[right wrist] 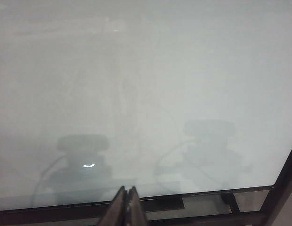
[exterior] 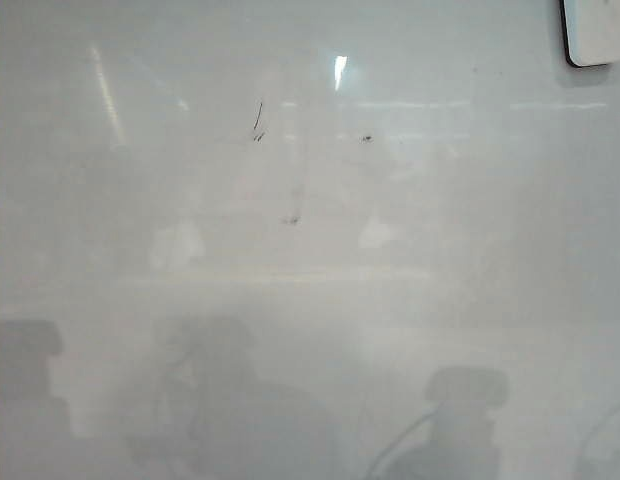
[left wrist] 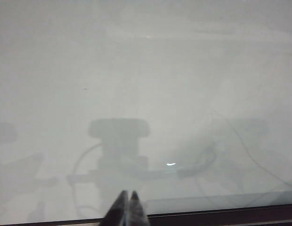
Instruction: Grab the whiteboard eraser that is attached to the surface of the whiteboard and use it to clean the writing on the whiteboard.
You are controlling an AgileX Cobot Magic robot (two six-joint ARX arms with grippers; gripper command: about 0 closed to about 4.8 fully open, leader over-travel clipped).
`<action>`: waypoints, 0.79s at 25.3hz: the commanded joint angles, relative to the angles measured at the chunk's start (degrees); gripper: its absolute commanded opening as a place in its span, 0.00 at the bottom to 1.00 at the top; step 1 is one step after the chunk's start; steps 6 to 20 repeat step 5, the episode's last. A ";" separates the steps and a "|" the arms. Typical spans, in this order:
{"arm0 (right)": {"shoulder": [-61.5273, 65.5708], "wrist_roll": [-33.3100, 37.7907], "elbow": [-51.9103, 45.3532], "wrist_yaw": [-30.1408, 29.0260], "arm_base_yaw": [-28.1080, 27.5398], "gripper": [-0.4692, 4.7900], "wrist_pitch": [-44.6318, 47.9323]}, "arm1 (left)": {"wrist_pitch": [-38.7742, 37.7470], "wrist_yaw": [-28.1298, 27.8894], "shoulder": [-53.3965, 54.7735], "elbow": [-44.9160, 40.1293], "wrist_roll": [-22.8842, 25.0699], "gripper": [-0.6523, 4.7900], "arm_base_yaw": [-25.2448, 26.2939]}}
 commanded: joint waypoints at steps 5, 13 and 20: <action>-0.02 0.15 0.35 0.02 0.04 0.08 0.55 | -0.44 -0.11 0.04 0.15 0.26 0.12 0.07; -0.02 0.15 0.35 0.02 0.04 0.08 0.55 | -0.44 -0.11 0.04 0.15 0.26 0.12 0.07; -0.02 0.15 0.35 0.02 0.04 0.08 0.55 | -0.44 -0.11 0.04 0.15 0.26 0.12 0.07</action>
